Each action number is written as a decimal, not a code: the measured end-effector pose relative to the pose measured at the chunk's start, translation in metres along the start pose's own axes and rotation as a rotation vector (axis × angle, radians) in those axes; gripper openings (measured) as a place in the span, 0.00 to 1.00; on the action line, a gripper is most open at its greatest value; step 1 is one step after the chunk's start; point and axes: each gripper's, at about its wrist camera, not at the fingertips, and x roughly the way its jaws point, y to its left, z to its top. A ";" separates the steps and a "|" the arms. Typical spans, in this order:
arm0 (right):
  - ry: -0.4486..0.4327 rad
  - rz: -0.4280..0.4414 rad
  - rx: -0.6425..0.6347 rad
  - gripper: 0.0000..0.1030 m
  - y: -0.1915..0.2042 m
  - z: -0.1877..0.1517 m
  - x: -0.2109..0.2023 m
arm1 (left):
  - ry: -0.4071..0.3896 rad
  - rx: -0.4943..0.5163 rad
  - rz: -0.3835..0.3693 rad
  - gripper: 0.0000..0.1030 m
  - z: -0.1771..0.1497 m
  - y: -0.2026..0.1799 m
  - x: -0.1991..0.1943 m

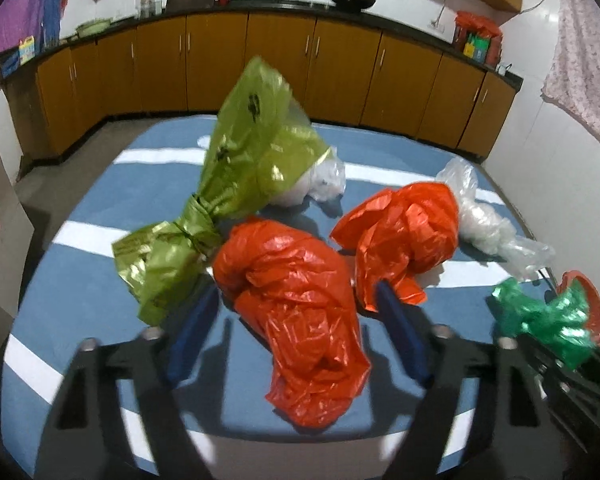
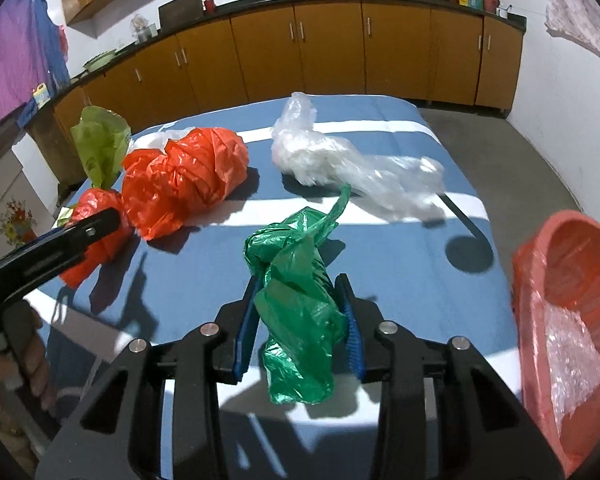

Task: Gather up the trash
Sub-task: 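Carry the green and red bags over the basket and open both tools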

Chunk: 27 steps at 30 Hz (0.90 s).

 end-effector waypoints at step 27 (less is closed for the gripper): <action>-0.158 -0.068 0.014 0.37 -0.009 -0.007 -0.070 | -0.118 0.089 -0.096 0.42 -0.022 -0.013 -0.071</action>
